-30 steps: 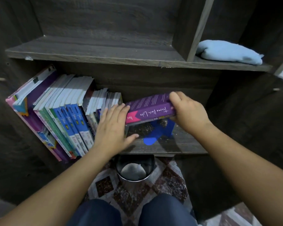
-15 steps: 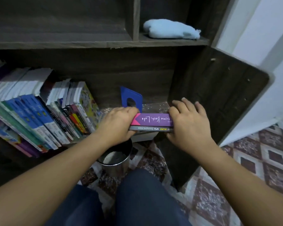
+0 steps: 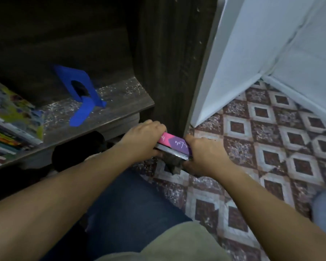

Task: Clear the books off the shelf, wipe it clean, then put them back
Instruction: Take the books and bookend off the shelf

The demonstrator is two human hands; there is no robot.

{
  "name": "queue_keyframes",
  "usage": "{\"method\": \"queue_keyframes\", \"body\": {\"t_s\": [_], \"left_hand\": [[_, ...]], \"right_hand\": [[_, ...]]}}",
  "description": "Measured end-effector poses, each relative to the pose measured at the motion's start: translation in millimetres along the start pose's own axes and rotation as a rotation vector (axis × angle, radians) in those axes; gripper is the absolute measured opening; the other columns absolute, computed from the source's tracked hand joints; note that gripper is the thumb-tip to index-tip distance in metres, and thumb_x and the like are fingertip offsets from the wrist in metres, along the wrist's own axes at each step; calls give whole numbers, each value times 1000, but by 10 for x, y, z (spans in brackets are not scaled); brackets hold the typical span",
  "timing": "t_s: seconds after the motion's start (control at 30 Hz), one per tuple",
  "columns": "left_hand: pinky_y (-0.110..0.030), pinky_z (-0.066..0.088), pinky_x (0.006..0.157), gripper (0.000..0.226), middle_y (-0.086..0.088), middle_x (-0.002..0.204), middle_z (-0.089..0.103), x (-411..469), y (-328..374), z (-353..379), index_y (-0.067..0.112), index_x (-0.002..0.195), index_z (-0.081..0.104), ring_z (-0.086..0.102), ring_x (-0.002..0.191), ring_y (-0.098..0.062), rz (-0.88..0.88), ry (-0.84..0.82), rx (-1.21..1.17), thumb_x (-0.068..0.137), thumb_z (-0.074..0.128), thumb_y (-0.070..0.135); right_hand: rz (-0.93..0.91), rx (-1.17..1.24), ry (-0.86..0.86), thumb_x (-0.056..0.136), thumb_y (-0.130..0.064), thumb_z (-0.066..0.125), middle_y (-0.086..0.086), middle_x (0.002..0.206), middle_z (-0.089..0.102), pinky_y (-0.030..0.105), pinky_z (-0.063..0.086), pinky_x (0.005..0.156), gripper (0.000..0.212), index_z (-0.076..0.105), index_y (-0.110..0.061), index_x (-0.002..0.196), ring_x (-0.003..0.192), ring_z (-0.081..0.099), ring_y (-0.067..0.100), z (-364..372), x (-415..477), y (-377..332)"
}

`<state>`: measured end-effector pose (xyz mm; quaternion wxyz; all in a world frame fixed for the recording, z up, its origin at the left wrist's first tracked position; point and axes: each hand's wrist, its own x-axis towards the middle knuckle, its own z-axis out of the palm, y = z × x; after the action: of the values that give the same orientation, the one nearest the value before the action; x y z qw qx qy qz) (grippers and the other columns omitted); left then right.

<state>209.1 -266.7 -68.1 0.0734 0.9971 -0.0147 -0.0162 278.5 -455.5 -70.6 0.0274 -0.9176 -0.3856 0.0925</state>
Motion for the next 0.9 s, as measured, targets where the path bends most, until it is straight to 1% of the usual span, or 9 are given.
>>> {"method": "queue_keyframes", "body": {"t_s": [0.07,0.13,0.23,0.33,0.43,0.57,0.7,0.8,0.9], "left_hand": [[-30,39,93,52,2,117,53,74,8,165,22,123,50,49,110,-16,20,-16,34,78,73,37],[-30,37,95,50,1,120,54,94,-13,304,21,126,51,49,111,-17,27,-15,49,82,70,37],[-33,41,96,45,0,122,55,154,-37,479,23,127,51,49,112,-17,6,-48,13,87,64,38],[-36,42,97,43,0,124,55,226,-28,680,23,128,50,48,114,-18,-8,-102,-23,89,61,38],[-35,43,94,43,-1,123,55,302,38,880,23,129,50,48,114,-18,-19,-159,-72,90,60,36],[-32,42,91,42,1,120,55,372,187,1089,23,129,49,49,111,-18,44,-198,-104,90,58,37],[-34,43,89,42,1,119,54,331,245,1298,23,128,44,48,109,-19,40,-273,-36,90,56,37],[-33,43,87,42,-1,121,53,285,204,1385,22,128,43,48,110,-20,15,-350,-20,90,56,34],[-34,45,87,40,-2,122,54,293,183,1400,22,127,43,48,110,-20,1,-341,-58,91,56,33]], "right_hand": [[78,39,-58,78,-48,68,1,108,63,30,48,70,55,44,-26,123,92,62,24,267,-12,127],[128,58,-98,79,-45,68,1,108,64,32,50,71,53,45,-25,122,92,63,24,540,-14,226],[225,90,-171,80,-45,68,4,105,64,32,47,67,51,46,-23,120,90,63,27,955,14,368],[290,100,-224,80,-43,69,3,99,65,34,51,68,50,46,-22,120,85,64,26,1413,42,453],[347,111,-245,82,-43,68,3,98,64,32,48,65,48,46,-22,120,85,64,25,1775,100,510],[382,87,-312,84,-45,66,1,96,64,30,45,63,45,46,-24,119,84,64,23,2116,176,600],[436,92,-343,86,-28,65,0,97,64,31,51,66,40,46,-22,121,83,63,22,2435,158,675],[466,103,-376,86,-26,66,0,99,64,32,51,67,40,47,-22,120,85,64,22,2622,110,755],[524,109,-364,85,-22,64,0,96,65,30,49,65,38,49,-23,120,83,64,22,2730,80,808]]}}
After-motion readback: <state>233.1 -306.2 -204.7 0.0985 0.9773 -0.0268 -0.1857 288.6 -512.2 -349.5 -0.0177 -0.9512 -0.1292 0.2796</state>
